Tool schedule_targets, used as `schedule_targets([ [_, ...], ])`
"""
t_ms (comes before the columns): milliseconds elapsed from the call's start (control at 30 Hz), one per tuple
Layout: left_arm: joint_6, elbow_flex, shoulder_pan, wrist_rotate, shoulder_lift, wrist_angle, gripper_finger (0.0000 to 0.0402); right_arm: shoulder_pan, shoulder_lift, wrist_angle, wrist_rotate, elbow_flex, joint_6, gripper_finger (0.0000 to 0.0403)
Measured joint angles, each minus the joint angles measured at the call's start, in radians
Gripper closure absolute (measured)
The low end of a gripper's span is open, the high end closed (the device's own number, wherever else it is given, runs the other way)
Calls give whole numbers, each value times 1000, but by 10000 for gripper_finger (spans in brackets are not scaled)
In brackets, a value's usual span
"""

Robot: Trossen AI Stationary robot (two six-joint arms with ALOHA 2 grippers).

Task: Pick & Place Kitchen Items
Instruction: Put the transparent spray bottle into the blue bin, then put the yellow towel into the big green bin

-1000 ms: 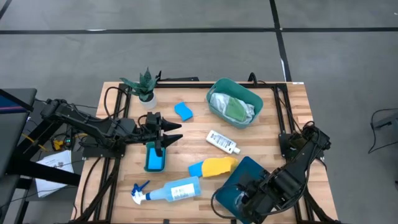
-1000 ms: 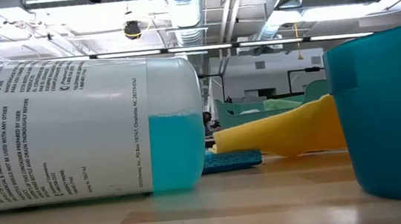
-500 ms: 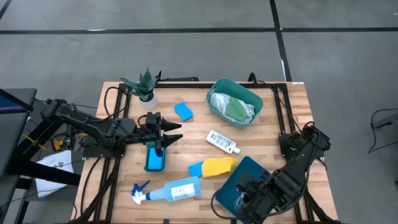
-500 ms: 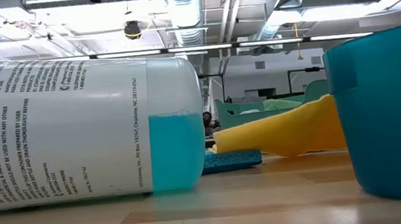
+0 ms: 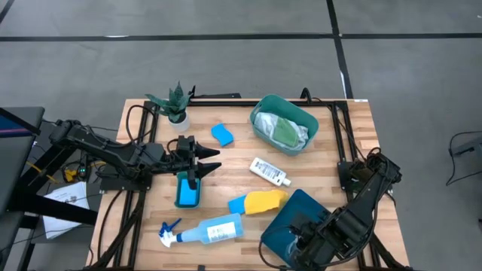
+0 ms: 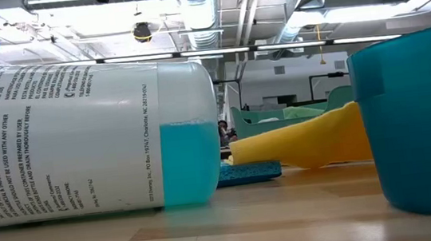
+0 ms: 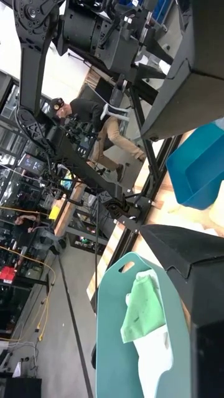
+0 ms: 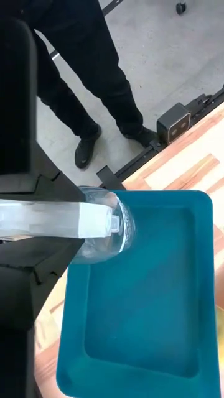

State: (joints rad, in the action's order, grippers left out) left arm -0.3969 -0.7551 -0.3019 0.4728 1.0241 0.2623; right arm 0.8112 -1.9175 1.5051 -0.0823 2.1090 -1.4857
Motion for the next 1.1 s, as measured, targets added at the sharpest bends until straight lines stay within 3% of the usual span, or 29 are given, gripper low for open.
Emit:
schedule_targets([
  [133, 0, 0, 0, 0, 0, 0, 170, 0, -1, -9, 5, 0, 11, 324],
  [600, 0, 0, 0, 0, 0, 0, 170, -4, 6, -21, -51, -2, 19, 161],
  [800, 0, 0, 0, 0, 0, 0, 170, -6, 21, -29, -90, -2, 19, 148],
  [1100, 0, 0, 0, 0, 0, 0, 170, -17, 89, -63, -338, -2, 51, 147],
])
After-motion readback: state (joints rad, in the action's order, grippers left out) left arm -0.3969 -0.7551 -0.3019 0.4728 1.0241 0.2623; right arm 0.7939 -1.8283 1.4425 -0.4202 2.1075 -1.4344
